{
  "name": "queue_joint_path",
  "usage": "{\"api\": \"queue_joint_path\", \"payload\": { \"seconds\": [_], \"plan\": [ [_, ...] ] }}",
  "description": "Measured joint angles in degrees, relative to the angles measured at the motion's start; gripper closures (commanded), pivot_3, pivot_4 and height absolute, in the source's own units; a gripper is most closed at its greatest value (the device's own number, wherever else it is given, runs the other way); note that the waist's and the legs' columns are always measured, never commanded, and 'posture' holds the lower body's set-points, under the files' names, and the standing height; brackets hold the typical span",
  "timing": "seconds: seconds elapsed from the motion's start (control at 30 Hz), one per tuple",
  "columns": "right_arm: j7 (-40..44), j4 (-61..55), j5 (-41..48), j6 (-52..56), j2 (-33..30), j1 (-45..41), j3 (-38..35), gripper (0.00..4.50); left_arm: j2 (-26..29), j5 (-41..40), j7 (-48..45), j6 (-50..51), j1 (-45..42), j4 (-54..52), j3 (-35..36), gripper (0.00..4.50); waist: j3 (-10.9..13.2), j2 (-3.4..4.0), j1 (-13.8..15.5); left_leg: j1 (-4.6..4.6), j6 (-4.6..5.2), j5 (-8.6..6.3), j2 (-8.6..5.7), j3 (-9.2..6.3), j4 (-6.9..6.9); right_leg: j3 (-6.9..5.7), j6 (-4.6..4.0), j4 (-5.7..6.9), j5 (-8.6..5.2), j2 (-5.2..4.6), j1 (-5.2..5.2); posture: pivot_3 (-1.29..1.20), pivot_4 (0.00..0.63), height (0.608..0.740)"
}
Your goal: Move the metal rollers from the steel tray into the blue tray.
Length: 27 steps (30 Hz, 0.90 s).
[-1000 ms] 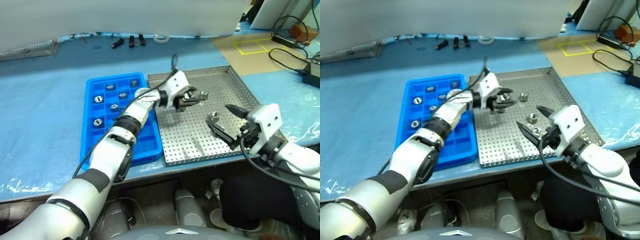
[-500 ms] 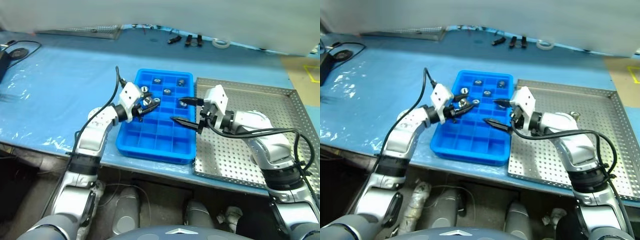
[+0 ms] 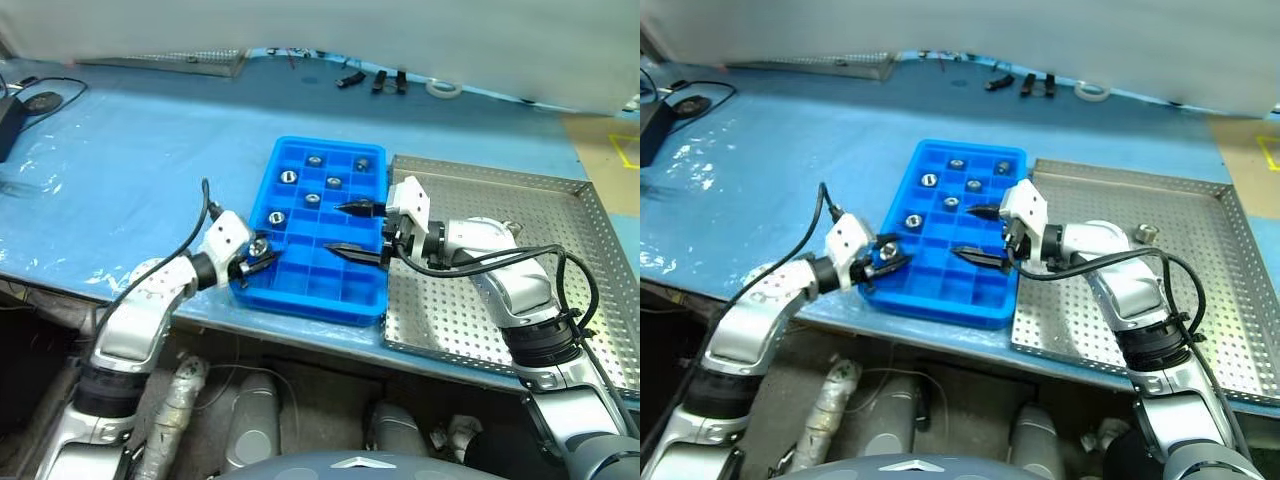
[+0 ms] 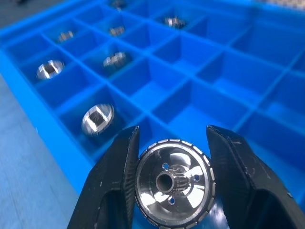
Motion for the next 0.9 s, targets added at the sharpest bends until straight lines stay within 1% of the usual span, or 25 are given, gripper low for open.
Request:
{"api": "queue_joint_path", "payload": {
  "seconds": [0.13,0.37,0.43,0.47,0.57,0.63,0.73,0.83,0.9],
  "plan": [
    [0.2,0.5,-0.6,-0.1,0.0,0.0,0.0,0.46,1.8,-2.0,-0.8,1.1,0.9,-0.6,0.4,2.63,0.0,0.0,0.0,0.18,-0.37,0.25,0.05,0.05,-0.49,-0.08,-0.17,0.05,-0.06,0.16,-0.03,0.23,0.15,0.74],
    [-0.1,0.5,-0.8,-0.1,0.3,0.4,0.0,0.46,3.4,-4.6,-2.4,2.3,1.3,-0.9,0.3,2.63,0.0,0.0,-0.1,0.24,-0.42,0.29,0.06,0.05,-0.51,-0.07,-0.21,0.06,-0.05,0.19,-0.01,0.22,0.15,0.74],
    [-0.4,0.5,-0.8,-0.1,0.5,0.4,0.0,0.46,3.9,-5.1,-3.1,2.3,1.3,-0.8,0.2,1.9,0.0,0.0,-0.2,0.26,-0.42,0.29,0.05,0.05,-0.51,-0.06,-0.22,0.07,-0.05,0.19,-0.01,0.21,0.15,0.74],
    [-0.5,0.5,-0.9,-0.1,0.6,0.4,0.0,0.46,4.1,-5.3,-3.4,2.3,1.2,-0.8,0.2,1.67,0.0,0.0,-0.2,0.26,-0.42,0.29,0.05,0.05,-0.51,-0.06,-0.22,0.07,-0.05,0.19,0.0,0.21,0.15,0.74],
    [-0.7,0.5,-0.9,-0.1,0.7,0.5,0.0,0.46,4.5,-5.9,-4.0,2.2,0.6,-0.2,0.2,0.72,0.0,0.0,-0.2,0.29,-0.42,0.3,0.05,0.05,-0.51,-0.06,-0.22,0.1,-0.05,0.18,0.02,0.2,0.15,0.74],
    [-1.0,0.3,-0.9,-0.1,0.8,0.8,-0.1,0.46,5.3,-4.8,-3.4,1.9,-1.3,2.0,0.2,0.08,0.0,0.0,-0.2,0.31,-0.44,0.32,0.06,0.04,-0.51,-0.06,-0.24,0.14,-0.04,0.19,0.04,0.19,0.15,0.74],
    [-1.9,0.1,-0.9,-0.1,0.9,1.5,-0.2,0.46,5.3,-4.5,-3.3,1.7,-4.0,4.2,0.1,0.08,0.0,0.0,-0.2,0.34,-0.45,0.32,0.03,0.04,-0.48,-0.04,-0.26,0.14,-0.02,0.18,0.06,0.16,0.15,0.74],
    [-3.1,-0.9,-0.9,0.0,0.9,2.0,-0.6,0.46,2.8,-5.0,-3.1,1.2,-7.6,5.8,0.0,0.08,0.0,0.0,-0.2,0.33,-0.46,0.34,0.02,0.05,-0.46,-0.04,-0.27,0.18,-0.01,0.17,0.06,0.11,0.15,0.74],
    [-4.4,-2.1,-0.7,0.2,0.6,2.6,-2.1,0.46,0.9,-5.2,-3.1,0.0,-10.7,7.9,-0.7,0.08,0.0,-0.01,-0.3,0.35,-0.47,0.36,0.02,0.05,-0.43,-0.01,-0.28,0.22,-0.01,0.18,0.07,0.06,0.15,0.74]
  ]
}}
